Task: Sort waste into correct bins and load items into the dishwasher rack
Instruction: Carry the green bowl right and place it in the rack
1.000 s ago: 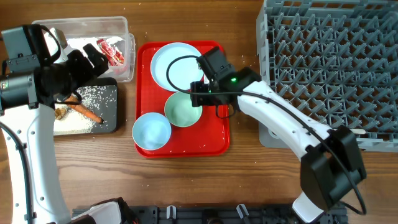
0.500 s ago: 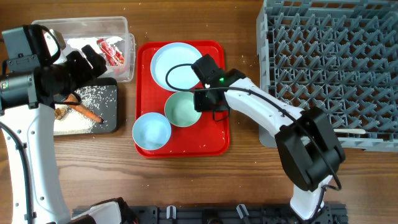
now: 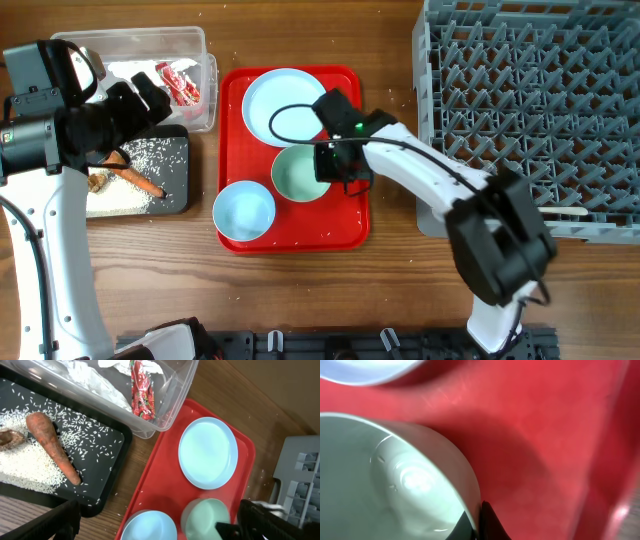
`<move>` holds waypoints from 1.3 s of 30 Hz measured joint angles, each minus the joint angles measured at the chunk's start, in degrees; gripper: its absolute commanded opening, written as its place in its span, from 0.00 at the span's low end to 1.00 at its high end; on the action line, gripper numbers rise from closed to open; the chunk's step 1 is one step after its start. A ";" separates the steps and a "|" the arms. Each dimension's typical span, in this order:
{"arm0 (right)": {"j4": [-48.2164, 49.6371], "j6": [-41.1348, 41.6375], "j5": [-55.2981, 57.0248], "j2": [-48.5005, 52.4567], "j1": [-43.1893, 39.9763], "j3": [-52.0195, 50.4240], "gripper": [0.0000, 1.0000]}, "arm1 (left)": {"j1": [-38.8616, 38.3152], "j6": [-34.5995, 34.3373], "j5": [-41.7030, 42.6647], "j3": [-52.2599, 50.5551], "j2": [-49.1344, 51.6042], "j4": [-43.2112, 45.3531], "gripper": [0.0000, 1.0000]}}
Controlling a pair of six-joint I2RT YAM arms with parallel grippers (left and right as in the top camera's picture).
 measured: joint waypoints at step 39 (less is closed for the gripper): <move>62.20 -83.47 74.20 6.56 -21.99 0.22 0.04 | 0.00 -0.02 -0.61 0.00 0.26 -0.20 1.00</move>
